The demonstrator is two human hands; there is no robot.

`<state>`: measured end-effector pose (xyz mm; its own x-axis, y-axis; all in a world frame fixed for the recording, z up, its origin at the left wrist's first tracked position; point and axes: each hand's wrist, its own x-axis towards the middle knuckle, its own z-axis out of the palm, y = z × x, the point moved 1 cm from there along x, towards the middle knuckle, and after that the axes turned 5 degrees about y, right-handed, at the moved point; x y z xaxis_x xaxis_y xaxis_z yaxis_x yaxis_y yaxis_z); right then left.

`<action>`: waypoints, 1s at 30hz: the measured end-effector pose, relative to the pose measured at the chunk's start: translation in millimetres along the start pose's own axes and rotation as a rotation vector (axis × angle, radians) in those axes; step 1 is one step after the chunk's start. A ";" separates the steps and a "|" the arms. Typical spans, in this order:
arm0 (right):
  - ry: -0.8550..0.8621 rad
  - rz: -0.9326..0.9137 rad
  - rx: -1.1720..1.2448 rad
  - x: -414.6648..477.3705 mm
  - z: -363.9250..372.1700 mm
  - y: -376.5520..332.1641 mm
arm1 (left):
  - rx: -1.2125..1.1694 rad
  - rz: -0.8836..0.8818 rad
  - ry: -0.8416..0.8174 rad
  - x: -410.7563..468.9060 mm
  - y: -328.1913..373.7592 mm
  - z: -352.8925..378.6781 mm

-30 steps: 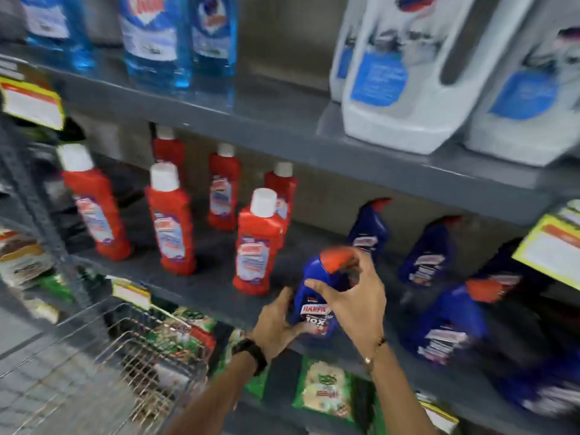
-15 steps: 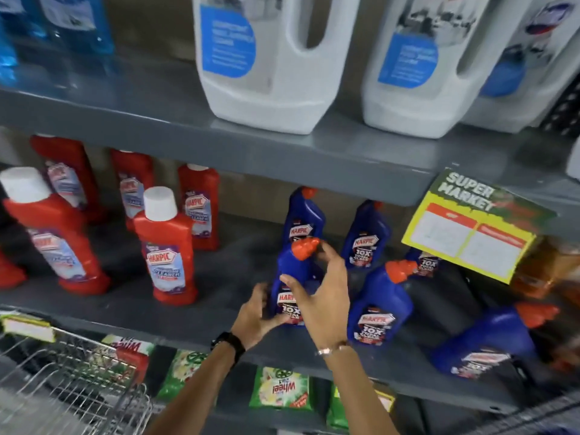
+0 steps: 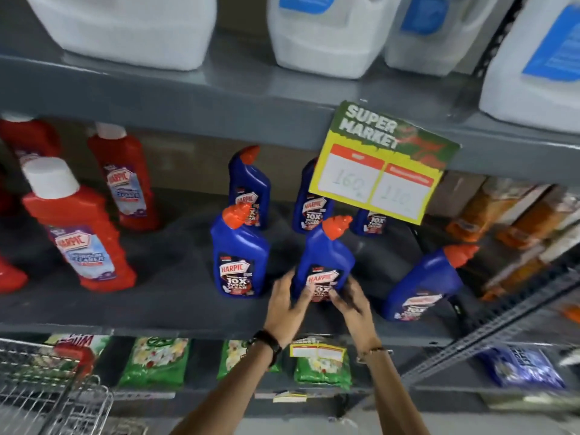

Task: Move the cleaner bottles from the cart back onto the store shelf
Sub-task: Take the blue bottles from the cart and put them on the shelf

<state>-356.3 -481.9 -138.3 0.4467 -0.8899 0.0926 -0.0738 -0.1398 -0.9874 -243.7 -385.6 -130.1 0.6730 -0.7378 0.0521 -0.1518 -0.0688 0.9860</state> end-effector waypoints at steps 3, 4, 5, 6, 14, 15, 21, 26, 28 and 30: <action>-0.061 -0.004 -0.049 1.6 -10.8 5.3 | 0.000 -0.062 0.013 4.7 -9.1 0.6; -0.059 -0.003 -0.060 0.5 -14.3 7.3 | 0.011 -0.069 0.003 4.0 -11.7 0.6; -0.054 -0.001 -0.066 -1.5 -16.9 9.1 | 0.007 -0.069 -0.011 2.3 -12.8 1.1; -0.050 -0.001 -0.071 -4.9 -18.3 9.1 | -0.004 -0.072 -0.021 -0.4 -12.1 0.9; -0.019 -0.024 -0.083 -22.0 -18.0 14.3 | -0.035 -0.099 -0.012 -7.6 -10.4 2.0; -0.018 -0.017 -0.080 -22.2 -17.6 14.3 | -0.038 -0.096 -0.011 -7.8 -9.3 2.5; 0.354 -0.047 -0.075 -53.2 -1.5 8.9 | -0.236 -0.090 0.111 -31.4 -12.2 -4.1; 0.220 -0.167 -0.233 -110.2 54.4 -3.2 | -0.419 0.002 0.590 -46.6 -15.8 -47.3; -0.028 -0.153 -0.275 -107.8 84.3 -1.4 | -0.402 0.013 0.693 -34.0 -17.2 -67.8; -0.051 -0.093 -0.149 -88.6 105.3 -3.9 | -0.360 -0.013 0.657 -17.9 -17.5 -83.7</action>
<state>-301.8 -356.7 -156.1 0.5021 -0.8476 0.1719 -0.1596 -0.2862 -0.9448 -192.5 -315.0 -135.1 0.9840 -0.1778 0.0126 0.0296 0.2328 0.9721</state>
